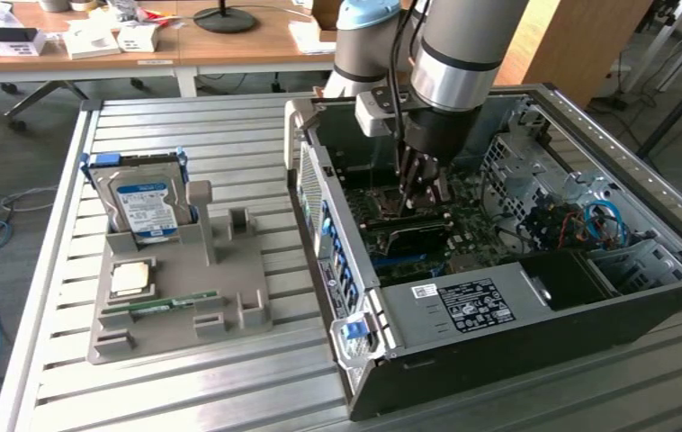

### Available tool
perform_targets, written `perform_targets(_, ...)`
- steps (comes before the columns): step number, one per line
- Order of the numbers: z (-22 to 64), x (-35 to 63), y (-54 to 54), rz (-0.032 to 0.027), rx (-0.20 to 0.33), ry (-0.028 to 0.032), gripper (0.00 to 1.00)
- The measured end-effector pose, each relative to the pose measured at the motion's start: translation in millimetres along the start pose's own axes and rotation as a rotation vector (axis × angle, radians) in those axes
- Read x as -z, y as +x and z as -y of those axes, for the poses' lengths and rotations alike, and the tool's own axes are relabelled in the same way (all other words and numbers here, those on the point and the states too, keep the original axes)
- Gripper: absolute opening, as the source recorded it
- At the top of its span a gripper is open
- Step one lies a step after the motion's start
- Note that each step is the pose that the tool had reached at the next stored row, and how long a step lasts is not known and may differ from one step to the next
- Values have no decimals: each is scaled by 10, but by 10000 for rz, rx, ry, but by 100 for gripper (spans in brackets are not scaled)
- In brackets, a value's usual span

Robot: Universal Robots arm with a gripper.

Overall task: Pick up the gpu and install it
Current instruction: 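Press down on the gpu until it lock into place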

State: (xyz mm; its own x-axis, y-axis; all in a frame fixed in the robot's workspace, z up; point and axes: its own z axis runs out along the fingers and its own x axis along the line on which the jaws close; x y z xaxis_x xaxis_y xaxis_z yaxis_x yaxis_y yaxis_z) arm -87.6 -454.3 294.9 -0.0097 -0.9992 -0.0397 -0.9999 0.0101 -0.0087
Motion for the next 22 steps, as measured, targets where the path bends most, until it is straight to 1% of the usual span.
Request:
perform_targets(4, 0, -1, 0, 0, 0, -1, 11)
perform_targets(7, -1, -43, 2, 1, 0, -1, 11)
perform_targets(12, 0, -44, 2, -1, 0, -1, 11)
perform_targets(15, -1, -73, 3, 1, 0, -1, 11)
perform_targets(22, -1, -83, 3, 3, 0, 1, 11)
